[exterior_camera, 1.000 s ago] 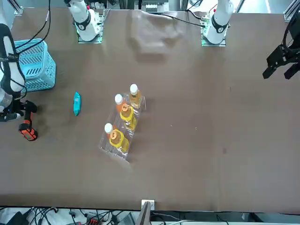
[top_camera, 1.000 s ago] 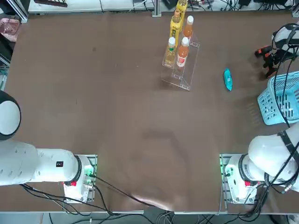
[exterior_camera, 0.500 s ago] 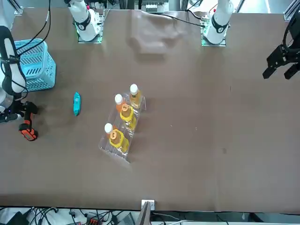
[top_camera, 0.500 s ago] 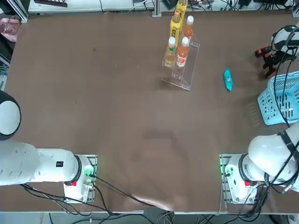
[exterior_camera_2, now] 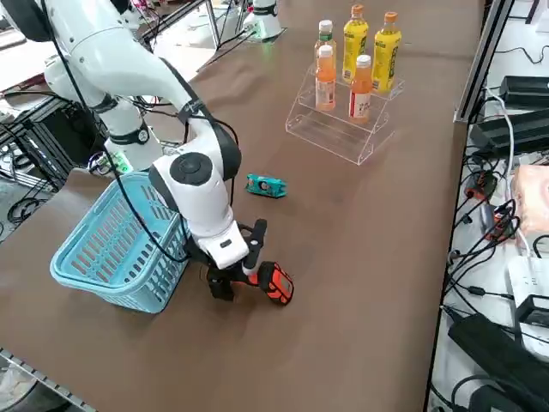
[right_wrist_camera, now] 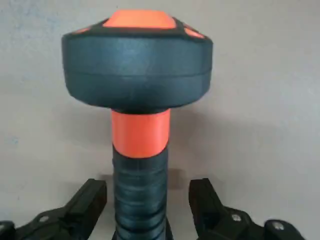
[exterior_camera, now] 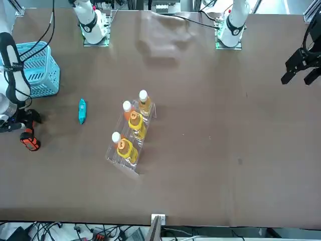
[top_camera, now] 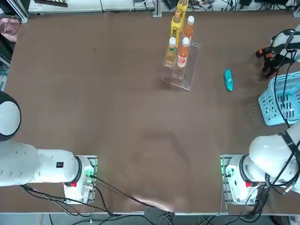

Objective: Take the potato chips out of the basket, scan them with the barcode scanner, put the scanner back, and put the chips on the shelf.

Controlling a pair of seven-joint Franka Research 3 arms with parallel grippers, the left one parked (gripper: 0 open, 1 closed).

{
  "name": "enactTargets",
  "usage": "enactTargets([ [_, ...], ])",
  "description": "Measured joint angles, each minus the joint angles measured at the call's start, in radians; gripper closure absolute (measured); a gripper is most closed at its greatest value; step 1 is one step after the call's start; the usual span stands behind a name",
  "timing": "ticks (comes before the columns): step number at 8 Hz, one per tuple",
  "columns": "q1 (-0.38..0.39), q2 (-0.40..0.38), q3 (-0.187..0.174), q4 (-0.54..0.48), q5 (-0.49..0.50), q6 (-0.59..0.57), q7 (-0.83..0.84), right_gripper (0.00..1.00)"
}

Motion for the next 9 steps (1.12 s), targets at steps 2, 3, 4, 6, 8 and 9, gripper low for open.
enactTargets([
  [2,0.0,0.0,0.001,0.0,0.0,0.0,-0.004,0.18],
  [3,0.0,0.0,0.001,0.0,0.0,0.0,-0.005,0.41],
  [4,0.0,0.001,0.002,0.0,0.0,0.0,-0.006,0.57],
  [6,0.0,0.007,0.002,0.0,-0.001,-0.001,-0.016,0.8],
  [8,0.0,0.01,0.003,0.001,-0.001,0.0,-0.026,0.84],
  [9,0.001,0.01,0.006,0.002,-0.001,0.0,-0.027,0.84],
])
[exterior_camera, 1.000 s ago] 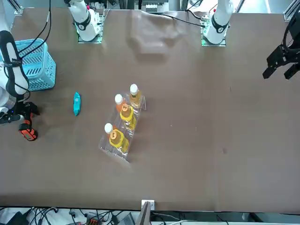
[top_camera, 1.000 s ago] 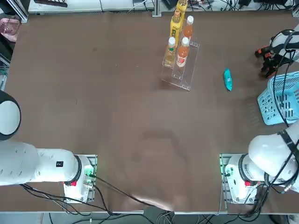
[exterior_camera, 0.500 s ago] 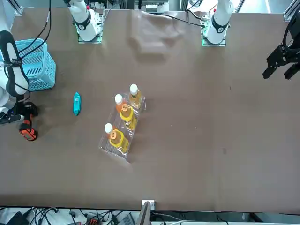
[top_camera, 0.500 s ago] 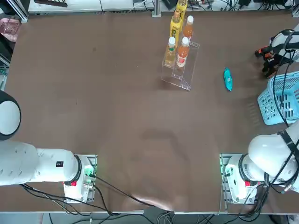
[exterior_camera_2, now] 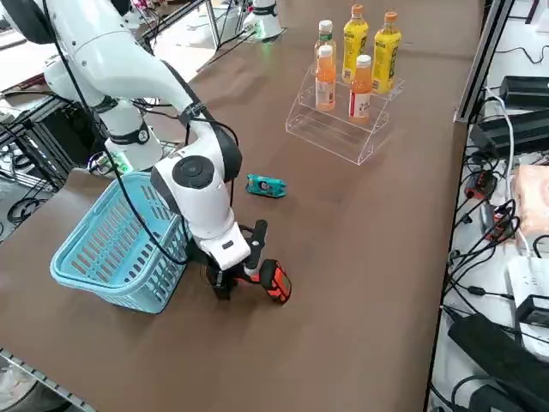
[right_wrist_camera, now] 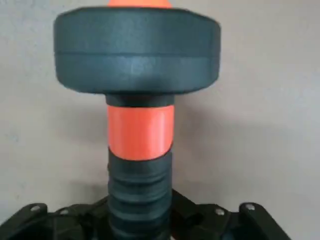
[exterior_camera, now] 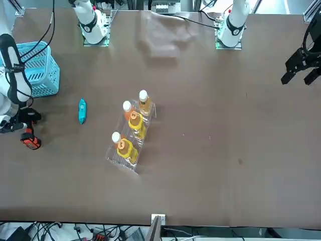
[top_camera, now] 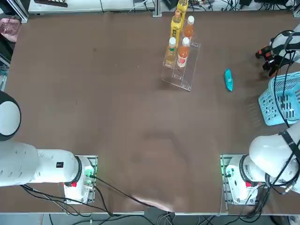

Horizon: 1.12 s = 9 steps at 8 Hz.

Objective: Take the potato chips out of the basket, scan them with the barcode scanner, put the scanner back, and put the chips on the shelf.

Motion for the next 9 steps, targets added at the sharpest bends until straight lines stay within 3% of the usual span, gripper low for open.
enactTargets([
  [4,0.005,-0.026,0.013,0.019,-0.001,-0.011,-0.002,0.84],
  [9,0.058,-0.149,0.023,0.024,0.001,-0.134,0.012,0.84],
])
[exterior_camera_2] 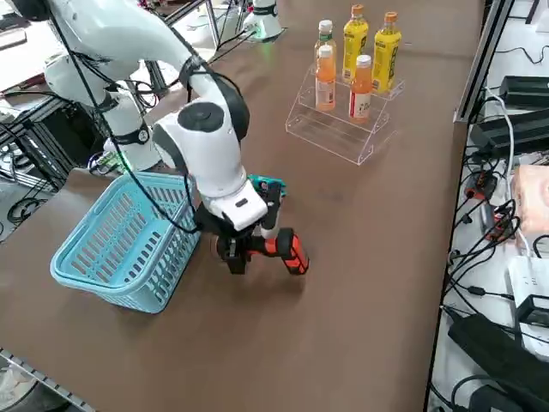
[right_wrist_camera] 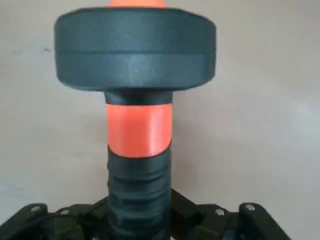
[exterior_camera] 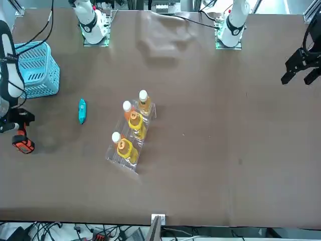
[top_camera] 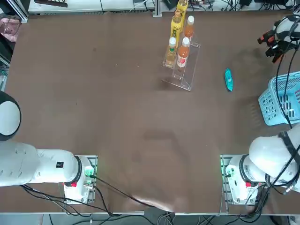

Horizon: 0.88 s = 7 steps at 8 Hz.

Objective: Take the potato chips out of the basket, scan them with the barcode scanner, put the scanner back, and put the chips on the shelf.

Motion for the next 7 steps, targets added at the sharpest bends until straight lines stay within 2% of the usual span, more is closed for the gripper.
enactTargets([
  [4,0.158,-0.133,0.006,-0.027,0.001,-0.225,0.282,0.84],
  [7,0.272,-0.258,0.009,-0.184,0.001,-0.239,0.531,0.84],
])
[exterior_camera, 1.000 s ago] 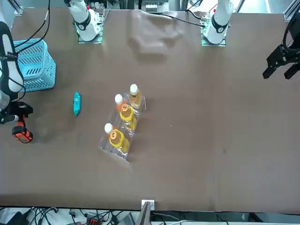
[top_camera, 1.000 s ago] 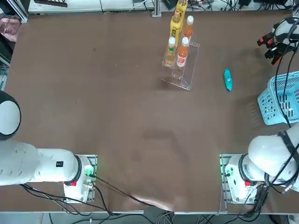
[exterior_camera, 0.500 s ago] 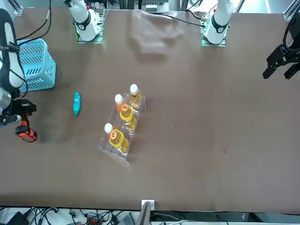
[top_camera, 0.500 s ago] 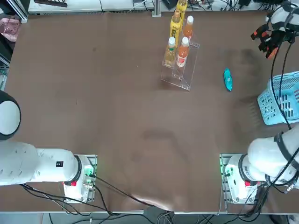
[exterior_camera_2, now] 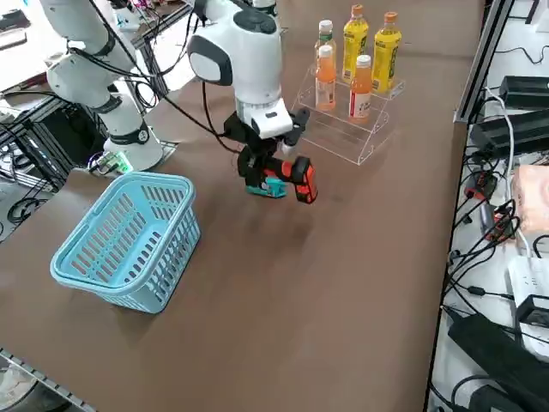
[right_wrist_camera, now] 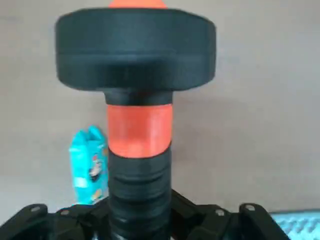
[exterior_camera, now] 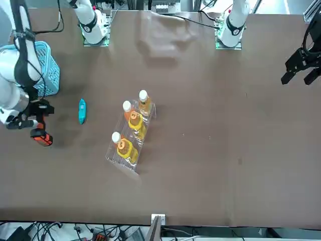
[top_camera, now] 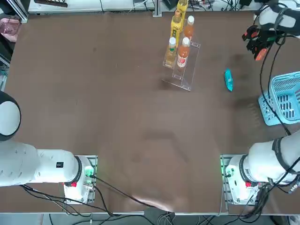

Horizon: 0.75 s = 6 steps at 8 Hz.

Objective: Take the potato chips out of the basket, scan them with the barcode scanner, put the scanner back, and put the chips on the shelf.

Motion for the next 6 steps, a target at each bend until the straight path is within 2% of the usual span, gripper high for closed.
enactTargets([
  [2,0.042,-0.07,0.001,-0.105,0.0,0.003,0.077,0.84],
  [6,0.052,-0.202,-0.003,-0.239,0.0,0.006,0.1,0.84],
])
